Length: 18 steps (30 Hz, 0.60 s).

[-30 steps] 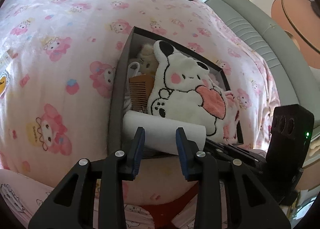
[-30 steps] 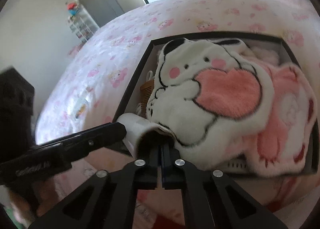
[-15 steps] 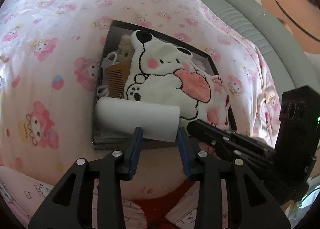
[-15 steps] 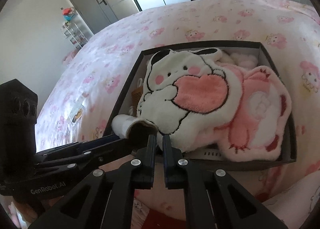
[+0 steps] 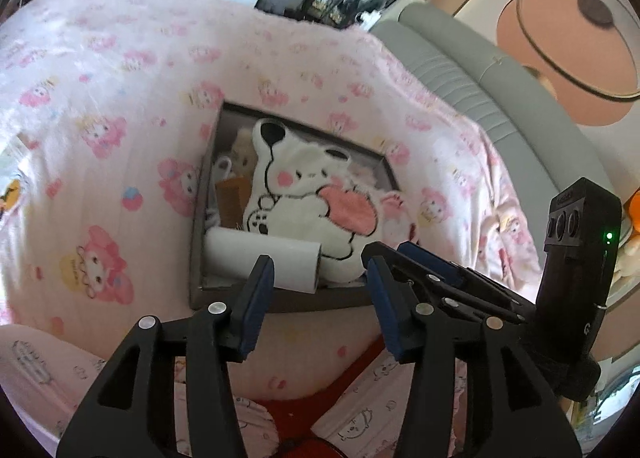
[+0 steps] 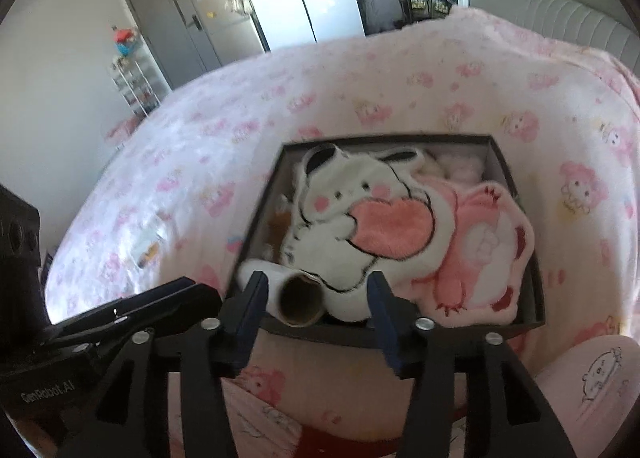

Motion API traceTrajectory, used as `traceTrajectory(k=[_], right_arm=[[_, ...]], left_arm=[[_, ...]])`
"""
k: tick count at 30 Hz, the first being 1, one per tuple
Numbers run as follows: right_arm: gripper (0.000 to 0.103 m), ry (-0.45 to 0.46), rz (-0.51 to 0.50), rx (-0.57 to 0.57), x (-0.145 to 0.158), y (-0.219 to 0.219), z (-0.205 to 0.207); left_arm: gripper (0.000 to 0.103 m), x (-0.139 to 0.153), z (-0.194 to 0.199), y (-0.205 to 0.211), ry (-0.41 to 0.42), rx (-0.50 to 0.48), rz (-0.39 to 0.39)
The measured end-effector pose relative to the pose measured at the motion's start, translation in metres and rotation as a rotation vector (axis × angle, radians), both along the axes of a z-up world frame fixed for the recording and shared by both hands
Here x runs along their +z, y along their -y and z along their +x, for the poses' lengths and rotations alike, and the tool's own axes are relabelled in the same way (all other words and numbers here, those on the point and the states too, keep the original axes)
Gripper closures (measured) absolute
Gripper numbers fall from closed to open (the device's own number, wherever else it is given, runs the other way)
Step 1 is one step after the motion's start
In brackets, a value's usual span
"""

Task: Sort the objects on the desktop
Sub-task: 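Move the right gripper from the box to the clear plastic bag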

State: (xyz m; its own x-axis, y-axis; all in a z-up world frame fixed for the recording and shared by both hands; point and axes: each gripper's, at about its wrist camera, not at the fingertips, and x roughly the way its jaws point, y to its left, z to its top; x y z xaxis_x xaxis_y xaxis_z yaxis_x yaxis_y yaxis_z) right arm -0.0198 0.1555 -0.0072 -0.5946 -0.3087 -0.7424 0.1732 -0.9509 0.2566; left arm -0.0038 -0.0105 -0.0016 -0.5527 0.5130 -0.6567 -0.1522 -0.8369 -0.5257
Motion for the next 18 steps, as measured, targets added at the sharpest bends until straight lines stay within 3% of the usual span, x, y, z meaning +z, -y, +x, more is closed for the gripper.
traceTrajectory(k=[7, 18], right_arm=[[0.051, -0.04, -0.004, 0.017, 0.025, 0.017, 0.022], [0.051, -0.035, 0.018, 0.063, 0.026, 0.045, 0.039]], left_arm=[[0.053, 0.029, 0.028, 0.015, -0.05, 0.032, -0.048], [0.053, 0.031, 0.052, 0.038, -0.043, 0.061, -0.078]])
